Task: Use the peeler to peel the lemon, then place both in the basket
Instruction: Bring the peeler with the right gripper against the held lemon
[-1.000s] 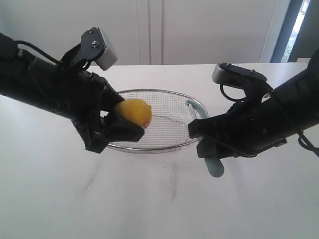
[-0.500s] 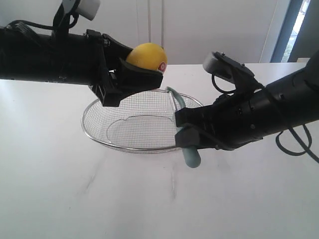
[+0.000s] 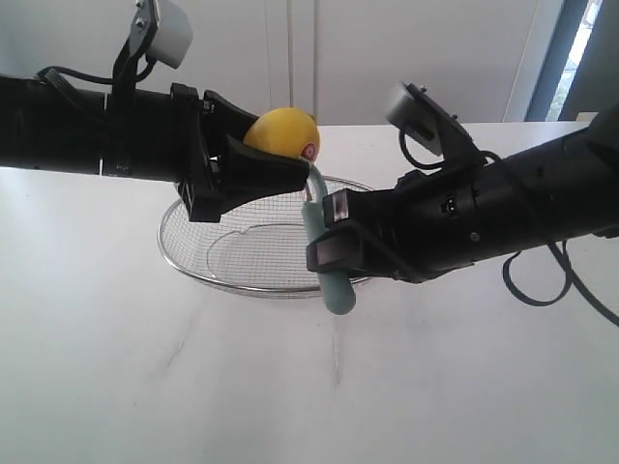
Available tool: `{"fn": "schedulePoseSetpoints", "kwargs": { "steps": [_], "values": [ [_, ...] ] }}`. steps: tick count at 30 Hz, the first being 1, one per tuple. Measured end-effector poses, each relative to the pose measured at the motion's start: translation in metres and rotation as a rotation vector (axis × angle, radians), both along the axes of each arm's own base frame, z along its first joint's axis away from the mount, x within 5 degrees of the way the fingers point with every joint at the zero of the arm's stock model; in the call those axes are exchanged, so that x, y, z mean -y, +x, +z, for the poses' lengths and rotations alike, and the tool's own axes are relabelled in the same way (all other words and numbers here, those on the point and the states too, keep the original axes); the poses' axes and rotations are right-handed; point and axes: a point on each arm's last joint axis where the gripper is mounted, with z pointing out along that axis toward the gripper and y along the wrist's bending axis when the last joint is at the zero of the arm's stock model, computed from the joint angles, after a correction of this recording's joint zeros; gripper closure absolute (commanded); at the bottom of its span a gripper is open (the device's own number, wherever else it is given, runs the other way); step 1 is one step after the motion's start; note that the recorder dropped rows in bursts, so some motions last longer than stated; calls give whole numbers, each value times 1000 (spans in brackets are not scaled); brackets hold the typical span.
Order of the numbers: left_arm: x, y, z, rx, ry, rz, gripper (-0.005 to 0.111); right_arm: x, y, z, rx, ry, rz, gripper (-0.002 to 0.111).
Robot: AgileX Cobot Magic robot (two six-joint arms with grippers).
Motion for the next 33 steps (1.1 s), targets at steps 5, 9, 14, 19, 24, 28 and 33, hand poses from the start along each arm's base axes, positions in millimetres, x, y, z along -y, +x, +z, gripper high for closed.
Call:
{"fn": "schedulePoseSetpoints", "kwargs": {
  "steps": [5,9,14,19,24,28,33],
  "values": [
    [-1,5,1,30,-32,16,107,-2,0,2,13,27,15,108],
    [-1,5,2,45,-40,16,107,-2,0,3,16,37,13,108],
    [-2,7,1,57,-29,34,107,-3,0,4,12,48,9,108],
    [-3,10,0,67,-8,70,107,-3,0,4,10,53,6,108],
    [-4,10,-1,72,3,67,107,-1,-2,13,26,81,-33,108],
    [-4,10,-1,74,6,65,107,1,-4,20,48,92,-57,108],
    [-3,10,-1,70,-2,70,107,7,-7,33,109,105,-116,108]
  ]
}}
